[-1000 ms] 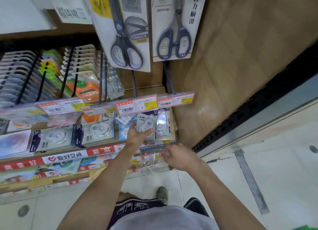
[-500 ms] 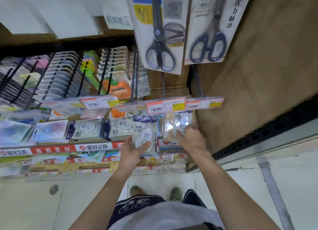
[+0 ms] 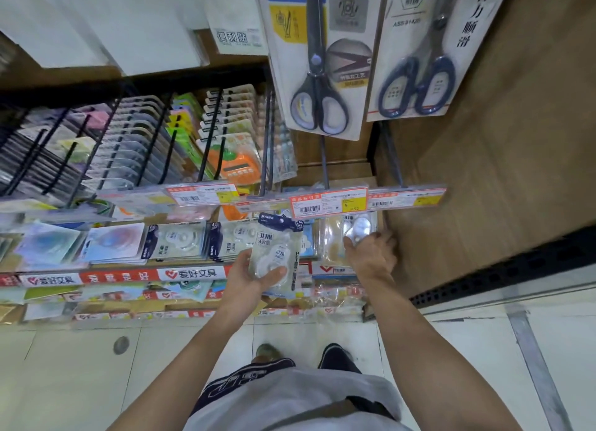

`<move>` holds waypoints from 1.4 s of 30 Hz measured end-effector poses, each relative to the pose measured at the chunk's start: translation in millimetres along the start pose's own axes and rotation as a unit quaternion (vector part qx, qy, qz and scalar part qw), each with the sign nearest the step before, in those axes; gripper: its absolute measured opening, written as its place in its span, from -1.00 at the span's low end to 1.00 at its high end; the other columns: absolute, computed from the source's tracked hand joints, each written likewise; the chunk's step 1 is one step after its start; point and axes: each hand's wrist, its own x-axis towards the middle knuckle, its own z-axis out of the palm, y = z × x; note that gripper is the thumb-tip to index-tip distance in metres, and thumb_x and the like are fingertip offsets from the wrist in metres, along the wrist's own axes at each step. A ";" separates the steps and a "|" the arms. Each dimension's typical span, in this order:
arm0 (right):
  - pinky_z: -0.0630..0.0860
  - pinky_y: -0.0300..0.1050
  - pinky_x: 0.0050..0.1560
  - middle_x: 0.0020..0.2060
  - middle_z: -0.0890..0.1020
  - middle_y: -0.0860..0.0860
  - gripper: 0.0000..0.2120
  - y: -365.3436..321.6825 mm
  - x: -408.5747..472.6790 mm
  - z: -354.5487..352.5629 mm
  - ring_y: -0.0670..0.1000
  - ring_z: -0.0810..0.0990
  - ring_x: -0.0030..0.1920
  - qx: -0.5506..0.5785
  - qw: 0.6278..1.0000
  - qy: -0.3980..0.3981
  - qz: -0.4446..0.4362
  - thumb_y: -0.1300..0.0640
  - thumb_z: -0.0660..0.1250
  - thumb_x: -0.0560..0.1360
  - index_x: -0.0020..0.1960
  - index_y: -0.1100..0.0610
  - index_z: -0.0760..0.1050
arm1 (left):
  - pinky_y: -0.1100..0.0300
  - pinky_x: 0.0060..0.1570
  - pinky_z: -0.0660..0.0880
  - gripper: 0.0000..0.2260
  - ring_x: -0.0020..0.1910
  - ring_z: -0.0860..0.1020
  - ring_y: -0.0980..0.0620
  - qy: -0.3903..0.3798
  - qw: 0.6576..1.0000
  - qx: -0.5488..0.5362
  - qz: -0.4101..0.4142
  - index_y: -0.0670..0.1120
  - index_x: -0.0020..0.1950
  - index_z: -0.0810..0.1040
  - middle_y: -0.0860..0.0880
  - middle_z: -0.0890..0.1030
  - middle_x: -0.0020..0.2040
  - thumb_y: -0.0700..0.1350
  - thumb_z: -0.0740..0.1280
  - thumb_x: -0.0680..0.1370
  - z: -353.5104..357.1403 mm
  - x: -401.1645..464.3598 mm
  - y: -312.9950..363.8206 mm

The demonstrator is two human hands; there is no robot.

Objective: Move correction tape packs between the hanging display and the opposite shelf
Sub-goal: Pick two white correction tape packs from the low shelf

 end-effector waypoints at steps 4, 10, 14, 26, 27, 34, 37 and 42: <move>0.43 0.04 0.22 0.30 0.38 0.20 -0.26 -0.7 1.3 0.5 0.19 0.37 0.32 0.080 0.996 0.018 0.036 -0.29 0.37 0.47 0.36 0.28 0.36 | 0.09 -0.31 0.61 -0.55 -0.04 0.69 -0.07 -0.004 1.000 -0.001 -0.001 -0.08 0.25 0.47 -0.09 0.64 0.11 -0.17 0.56 0.44 1.5 2.3 3.6; 0.46 0.04 0.19 0.26 0.45 0.18 -0.08 0.5 6.7 -2.7 0.21 0.44 0.29 0.161 0.984 -0.010 0.070 -0.28 0.58 0.26 0.35 0.24 0.31 | 0.47 -0.27 0.48 -0.62 0.02 0.56 0.19 -0.029 1.000 -0.008 0.009 0.03 0.15 0.39 0.15 0.56 0.03 -0.21 0.52 0.49 6.9 -0.1 10.6; 0.59 0.05 0.07 0.11 0.60 0.12 -0.21 8.9 11.6 -4.6 0.20 0.61 0.14 0.297 0.949 -0.059 0.081 -0.13 0.65 0.25 0.24 0.21 0.34 | 0.20 -0.05 0.57 -0.41 0.22 0.58 -0.04 -0.016 1.000 0.005 0.000 -0.05 0.35 0.40 -0.02 0.60 0.25 -0.03 0.59 0.42 6.7 6.9 9.9; 0.53 -0.01 0.21 0.11 0.65 -0.09 -0.42 24.3 -26.1 -5.0 0.00 0.61 0.14 0.412 0.886 -0.201 -0.068 -0.12 0.59 0.33 0.27 0.01 0.52 | 0.03 -0.24 0.64 -0.51 -0.01 0.65 -0.03 0.053 0.998 -0.019 -0.021 -0.08 0.32 0.41 -0.09 0.61 0.19 -0.07 0.54 0.48 4.7 -8.1 -1.7; 0.52 -0.02 0.21 0.10 0.65 -0.07 -0.54 21.6 -29.7 -7.0 -0.01 0.61 0.12 0.414 0.880 -0.220 -0.077 -0.02 0.55 0.42 0.26 0.02 0.52 | 0.00 -0.21 0.64 -0.52 0.01 0.65 -0.03 0.062 0.997 -0.025 -0.025 -0.06 0.33 0.41 -0.07 0.62 0.17 -0.07 0.53 0.49 3.0 -10.9 -3.8; 0.59 -0.02 0.13 0.07 0.71 0.01 -0.69 -0.5 -51.6 -2.3 0.02 0.68 0.07 0.427 0.851 -0.276 -0.134 0.19 0.50 0.48 0.20 0.07 0.56 | 0.12 -0.22 0.62 -0.61 -0.10 0.65 0.15 0.136 0.987 -0.079 -0.034 -0.06 0.33 0.41 0.03 0.62 0.07 -0.14 0.46 0.56 -16.4 -32.6 -25.2; 0.59 -0.04 0.12 0.06 0.71 -0.02 -0.66 -10.6 -66.9 1.3 -0.02 0.69 0.06 0.421 0.843 -0.295 -0.156 0.19 0.49 0.48 0.24 0.09 0.57 | 0.21 -0.43 0.57 -0.65 -0.11 0.65 0.08 0.163 0.983 -0.081 -0.031 -0.08 0.31 0.40 -0.01 0.59 0.07 -0.14 0.42 0.58 -30.4 -42.7 -40.1; 0.54 -0.37 -0.08 0.11 0.69 -0.04 -0.64 -34.1 -104.3 6.2 -0.15 0.66 0.05 0.398 0.833 -0.334 -0.190 0.20 0.47 0.51 0.29 0.09 0.55 | 0.21 -0.41 0.59 -0.63 0.03 0.60 -0.07 0.207 0.974 -0.089 -0.034 -0.08 0.36 0.41 -0.06 0.53 0.20 -0.10 0.41 0.59 -65.2 -57.6 -66.5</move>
